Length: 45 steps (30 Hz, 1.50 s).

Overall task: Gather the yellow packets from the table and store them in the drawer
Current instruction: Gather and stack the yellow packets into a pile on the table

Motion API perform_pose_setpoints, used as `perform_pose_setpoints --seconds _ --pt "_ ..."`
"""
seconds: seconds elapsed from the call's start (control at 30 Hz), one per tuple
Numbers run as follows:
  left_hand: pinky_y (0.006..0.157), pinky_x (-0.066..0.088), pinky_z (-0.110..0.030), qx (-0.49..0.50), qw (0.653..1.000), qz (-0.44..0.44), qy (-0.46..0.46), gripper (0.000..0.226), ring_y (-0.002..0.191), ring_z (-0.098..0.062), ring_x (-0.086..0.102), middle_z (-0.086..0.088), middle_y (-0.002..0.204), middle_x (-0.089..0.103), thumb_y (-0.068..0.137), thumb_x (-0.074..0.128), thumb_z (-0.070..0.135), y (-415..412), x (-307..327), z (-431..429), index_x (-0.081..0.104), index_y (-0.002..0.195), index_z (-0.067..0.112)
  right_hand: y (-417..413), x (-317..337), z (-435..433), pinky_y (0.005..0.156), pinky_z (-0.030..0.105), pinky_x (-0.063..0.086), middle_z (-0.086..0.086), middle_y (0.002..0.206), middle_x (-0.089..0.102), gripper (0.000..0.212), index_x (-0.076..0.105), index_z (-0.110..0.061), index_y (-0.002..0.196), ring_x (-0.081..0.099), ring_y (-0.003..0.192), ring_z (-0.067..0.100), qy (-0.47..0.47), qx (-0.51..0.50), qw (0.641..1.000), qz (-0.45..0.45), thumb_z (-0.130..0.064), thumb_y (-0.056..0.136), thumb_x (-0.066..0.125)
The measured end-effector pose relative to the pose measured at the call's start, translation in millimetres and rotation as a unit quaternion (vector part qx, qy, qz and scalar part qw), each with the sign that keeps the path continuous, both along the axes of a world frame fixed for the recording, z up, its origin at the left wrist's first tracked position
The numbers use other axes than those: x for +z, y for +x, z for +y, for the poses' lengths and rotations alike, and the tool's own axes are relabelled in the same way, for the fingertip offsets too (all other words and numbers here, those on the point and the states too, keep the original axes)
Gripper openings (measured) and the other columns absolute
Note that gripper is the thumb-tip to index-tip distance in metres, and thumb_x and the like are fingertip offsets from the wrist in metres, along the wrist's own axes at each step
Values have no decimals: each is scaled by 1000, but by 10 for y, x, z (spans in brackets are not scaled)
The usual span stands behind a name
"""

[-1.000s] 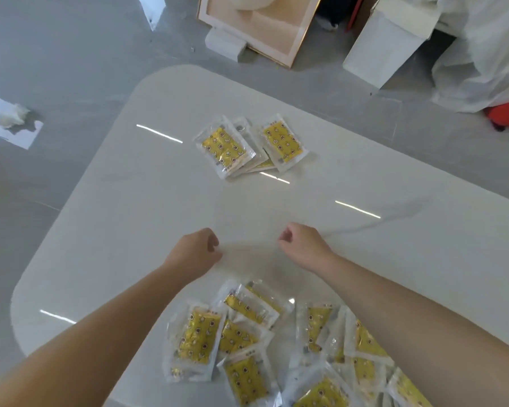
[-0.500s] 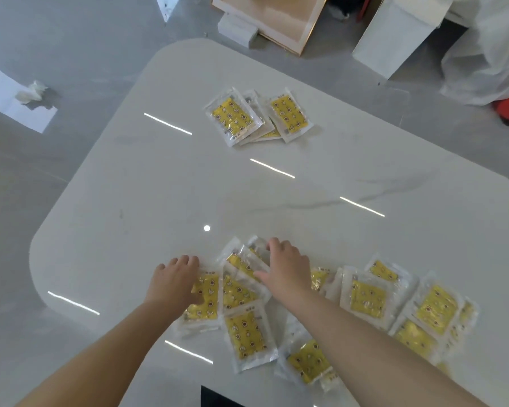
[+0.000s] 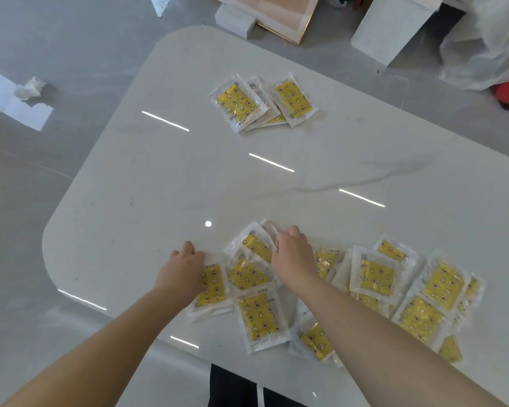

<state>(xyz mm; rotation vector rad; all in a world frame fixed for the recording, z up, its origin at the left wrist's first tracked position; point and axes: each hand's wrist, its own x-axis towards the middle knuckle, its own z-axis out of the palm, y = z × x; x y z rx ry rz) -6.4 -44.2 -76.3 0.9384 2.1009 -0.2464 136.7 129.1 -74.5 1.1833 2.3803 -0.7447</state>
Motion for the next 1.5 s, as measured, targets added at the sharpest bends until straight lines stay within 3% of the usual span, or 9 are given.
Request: perform_pose_setpoints --seconds 0.3,0.47,0.67,0.83,1.0,1.2,1.27,1.4,1.5 --pt "74 37 -26 -23 999 -6 33 33 87 -17 49 5 92 54 79 73 31 -35 -37 18 50 100 18 -27 -66 197 60 25 35 -5 70 39 36 30 -21 65 44 70 17 -18 -3 1000 -20 -7 92 47" --pt "67 54 -33 66 993 -96 8 36 81 -21 59 -3 94 59 78 74 19 -102 -23 112 47 102 14 -50 -59 327 54 25 31 -2 69 40 29 34 -17 67 39 63 16 -56 -51 997 15 -3 89 48" --pt "71 45 -30 198 967 -150 59 53 92 -22 54 -11 113 58 75 77 15 -516 197 538 48 120 13 -160 221 826 50 25 27 0 66 36 27 36 -14 69 32 58 14 -88 -185 973 108 -1 83 54" --pt "76 59 -41 410 877 -177 179 64 96 -27 65 -9 113 61 70 85 23 -997 508 1237 52 125 13 -366 415 1320 49 24 27 -1 66 36 31 33 -17 67 33 56 15 -71 -269 950 142 -2 84 55" --pt "66 61 -37 484 824 -189 227 27 84 -24 70 -8 99 70 75 82 25 -929 595 1825 59 88 19 -484 325 1510 51 28 30 -1 67 38 27 35 -17 69 35 59 16 -61 -319 931 167 -5 85 52" --pt "61 61 -35 575 717 -284 273 40 84 -27 73 -12 109 68 83 75 26 -924 566 2372 58 114 7 -676 286 1803 60 35 52 -2 70 50 22 44 -18 71 55 62 21 -63 -503 814 285 -16 87 59" --pt "66 61 -39 551 756 -295 194 39 82 -28 72 -12 110 66 86 72 31 -817 551 2334 56 110 5 -619 237 1758 66 39 58 1 75 62 21 51 -16 77 65 66 22 -133 -532 792 269 -28 91 59" --pt "77 59 -39 388 897 -193 90 28 79 -25 64 -11 95 66 87 69 32 -444 369 1848 54 83 9 -267 87 1420 85 47 55 -1 84 69 24 55 -20 77 67 85 22 -138 -416 891 116 -37 94 51" --pt "78 55 -34 263 953 -134 63 29 79 -15 60 3 91 62 83 69 37 -139 220 1439 55 98 17 -26 115 1195 85 39 53 0 90 70 23 57 -17 78 66 90 22 -148 -341 924 87 -33 95 52"
